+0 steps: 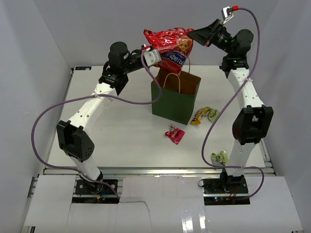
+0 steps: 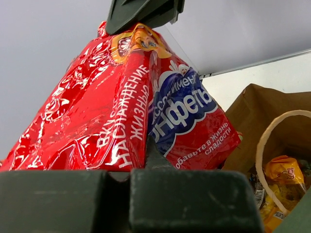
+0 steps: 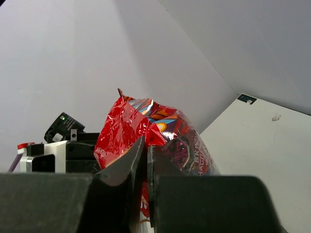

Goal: Place the snacks into the paper bag

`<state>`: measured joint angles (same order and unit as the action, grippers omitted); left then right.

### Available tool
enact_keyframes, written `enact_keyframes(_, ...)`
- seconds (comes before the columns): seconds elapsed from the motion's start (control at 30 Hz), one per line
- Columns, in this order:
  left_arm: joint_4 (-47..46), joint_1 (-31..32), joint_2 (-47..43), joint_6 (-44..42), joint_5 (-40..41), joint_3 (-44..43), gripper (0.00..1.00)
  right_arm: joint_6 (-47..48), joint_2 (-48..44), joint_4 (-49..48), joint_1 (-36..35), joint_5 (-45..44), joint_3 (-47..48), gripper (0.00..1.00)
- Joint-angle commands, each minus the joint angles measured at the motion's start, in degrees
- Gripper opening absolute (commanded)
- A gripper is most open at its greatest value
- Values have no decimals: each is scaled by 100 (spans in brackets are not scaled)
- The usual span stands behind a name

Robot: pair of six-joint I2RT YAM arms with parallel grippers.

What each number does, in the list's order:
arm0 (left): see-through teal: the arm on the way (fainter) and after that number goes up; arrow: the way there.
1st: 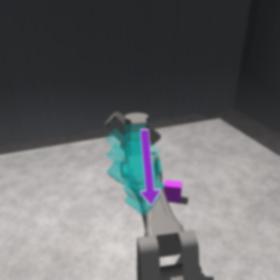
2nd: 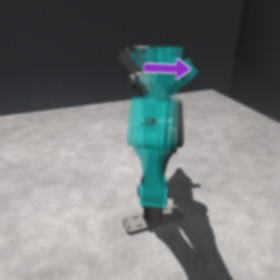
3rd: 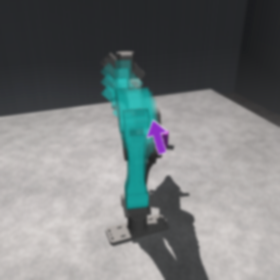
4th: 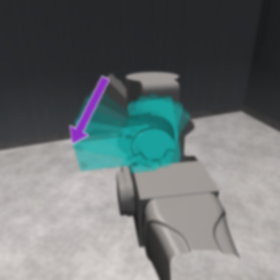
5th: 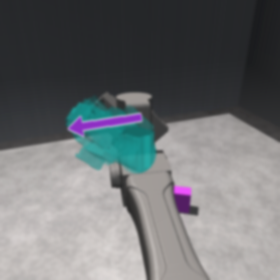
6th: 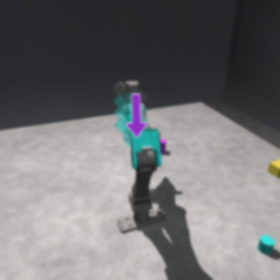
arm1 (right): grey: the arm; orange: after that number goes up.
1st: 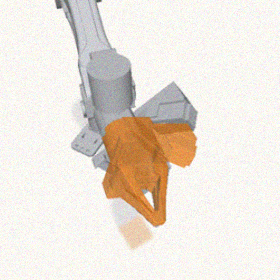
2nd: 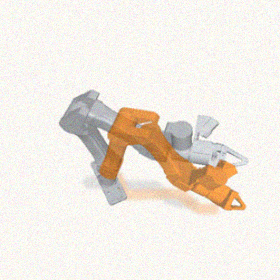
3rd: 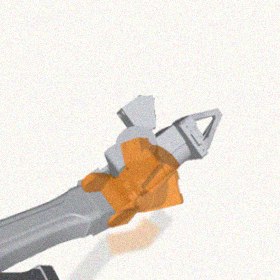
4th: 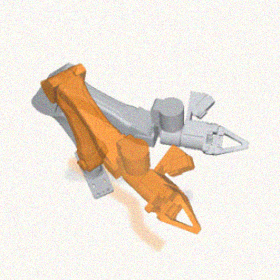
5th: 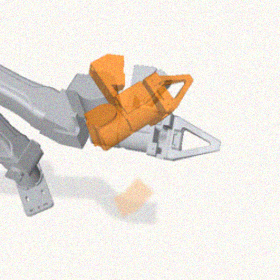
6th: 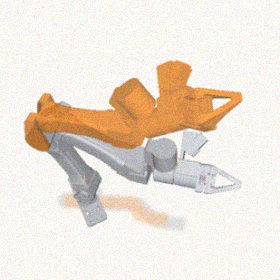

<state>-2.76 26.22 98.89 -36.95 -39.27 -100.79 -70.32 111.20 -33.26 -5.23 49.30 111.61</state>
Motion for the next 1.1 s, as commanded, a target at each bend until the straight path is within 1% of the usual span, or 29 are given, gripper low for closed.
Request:
enact_keyframes(0.0, -585, -161, -652, 74, 86, 59, 0, -245, -651, -1068, 137, 369, -322, 8)
enact_keyframes(0.23, -664, -161, -801, 267, -28, 323, 0, -377, -1082, -1965, 189, 861, -1281, 8)
enact_keyframes(0.27, -725, -161, -810, 293, -55, 350, 0, -394, -1135, -2183, 198, 897, -1343, 8)
enact_keyframes(0.4, -866, -161, -836, 443, -134, 464, 0, -447, -1241, -2518, 189, 1038, -1537, 8)
enact_keyframes(0.6, -1024, -152, -705, 680, -283, 526, 0, -140, -1329, -2466, 242, 1170, -1879, 8)
enact_keyframes(0.77, -1077, -152, -617, 777, -327, 552, 0, 326, -1539, -2423, 242, 1389, -2423, 8)
enact_keyframes(0.9, -1103, -152, -538, 803, -380, 508, 0, 1177, -1768, -1932, 251, 1591, -2802, 8)
enact_keyframes(0.93, -1095, -152, -468, 812, -415, 482, 0, 1379, -1855, -1661, 251, 1618, -2864, 8)
enact_keyframes(0.97, -1103, -152, -432, 838, -441, 429, 0, 1712, -1891, -1571, 242, 1644, -2986, 8)
enact_keyframes(1.07, -1103, -152, -266, 882, -529, 315, 0, 2092, -1996, -1246, 242, 1732, -3128, 8)
